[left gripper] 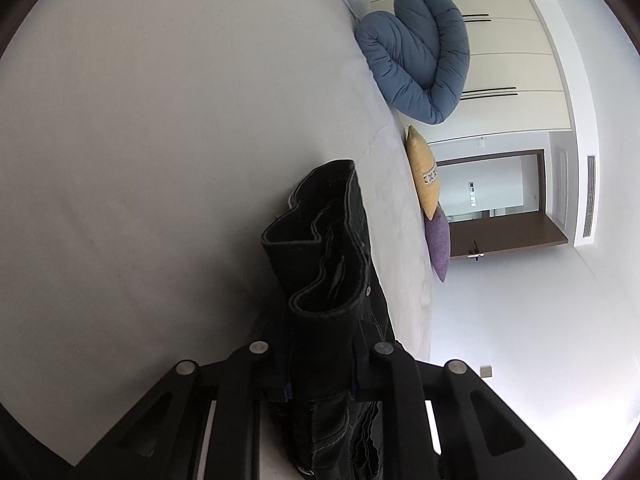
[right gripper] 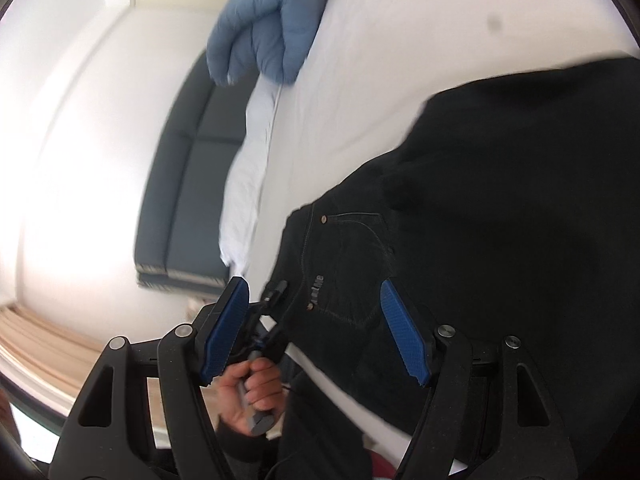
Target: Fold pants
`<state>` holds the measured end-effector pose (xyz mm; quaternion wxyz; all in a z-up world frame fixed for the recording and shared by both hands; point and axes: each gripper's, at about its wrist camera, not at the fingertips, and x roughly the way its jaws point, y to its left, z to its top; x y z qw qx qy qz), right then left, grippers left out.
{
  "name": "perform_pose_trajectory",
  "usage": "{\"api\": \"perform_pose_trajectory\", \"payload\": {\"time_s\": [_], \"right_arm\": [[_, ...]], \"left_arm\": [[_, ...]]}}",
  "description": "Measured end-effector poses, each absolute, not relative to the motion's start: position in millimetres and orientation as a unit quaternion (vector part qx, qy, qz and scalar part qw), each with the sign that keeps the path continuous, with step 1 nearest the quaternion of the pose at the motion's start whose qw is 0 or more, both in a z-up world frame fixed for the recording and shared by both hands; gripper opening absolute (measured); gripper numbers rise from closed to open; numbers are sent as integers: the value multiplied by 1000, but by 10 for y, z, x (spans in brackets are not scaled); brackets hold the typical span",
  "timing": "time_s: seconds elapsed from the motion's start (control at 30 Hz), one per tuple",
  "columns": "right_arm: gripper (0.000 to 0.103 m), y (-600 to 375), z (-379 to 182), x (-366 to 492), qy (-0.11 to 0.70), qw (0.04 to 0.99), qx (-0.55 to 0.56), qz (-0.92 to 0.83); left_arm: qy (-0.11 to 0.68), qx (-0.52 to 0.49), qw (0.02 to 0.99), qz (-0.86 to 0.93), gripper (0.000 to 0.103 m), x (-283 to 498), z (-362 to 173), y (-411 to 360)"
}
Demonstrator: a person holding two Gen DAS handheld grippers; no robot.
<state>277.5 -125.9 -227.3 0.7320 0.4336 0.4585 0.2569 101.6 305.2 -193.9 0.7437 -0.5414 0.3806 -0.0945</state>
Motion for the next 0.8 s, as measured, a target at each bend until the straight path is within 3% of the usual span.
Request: {"api": "perform_pose_trajectory", "payload": {"time_s": [0.2, 0.27, 0.57, 0.7, 0.8], "right_arm": [[64, -926, -2763, 3178, 557, 705, 383, 216], [57, -976, -2865, 3167, 549, 705, 394, 217], [57, -920, -2740, 2892, 533, 741, 357, 198], [63, -1155, -2609, 2742, 522, 719, 417, 190], [75, -1544, -2369, 2567, 468, 716, 474, 209]], "left_arm": [[378, -489, 781, -92, 18, 1013, -1703, 2911], [379, -453, 802, -91, 18, 1013, -1560, 2812], [360, -327, 866, -117, 17, 1098, -907, 2169], [356, -250, 888, -150, 17, 1074, -599, 1609], [361, -181, 895, -187, 17, 1049, -476, 1036]]}}
